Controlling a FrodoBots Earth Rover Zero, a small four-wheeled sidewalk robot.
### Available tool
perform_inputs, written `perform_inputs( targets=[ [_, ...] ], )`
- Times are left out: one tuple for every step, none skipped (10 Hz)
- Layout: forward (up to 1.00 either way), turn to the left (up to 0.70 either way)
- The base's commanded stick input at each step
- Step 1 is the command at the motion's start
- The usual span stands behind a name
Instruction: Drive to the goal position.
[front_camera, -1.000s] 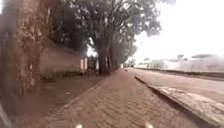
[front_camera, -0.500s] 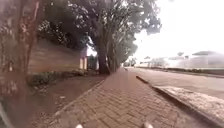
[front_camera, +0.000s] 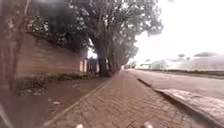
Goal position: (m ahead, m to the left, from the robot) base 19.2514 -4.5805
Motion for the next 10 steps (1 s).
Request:
perform_inputs(
  targets=[
    [0.5, -0.04],
    [0.5, -0.21],
    [0.5, -0.49],
    [0.5, -0.35],
    [0.5, -0.21],
    [0.5, -0.07],
    [0.5, 0.07],
    [0.5, 0.16],
    [0.5, 0.14],
    [0.5, 0.11]
  ],
)
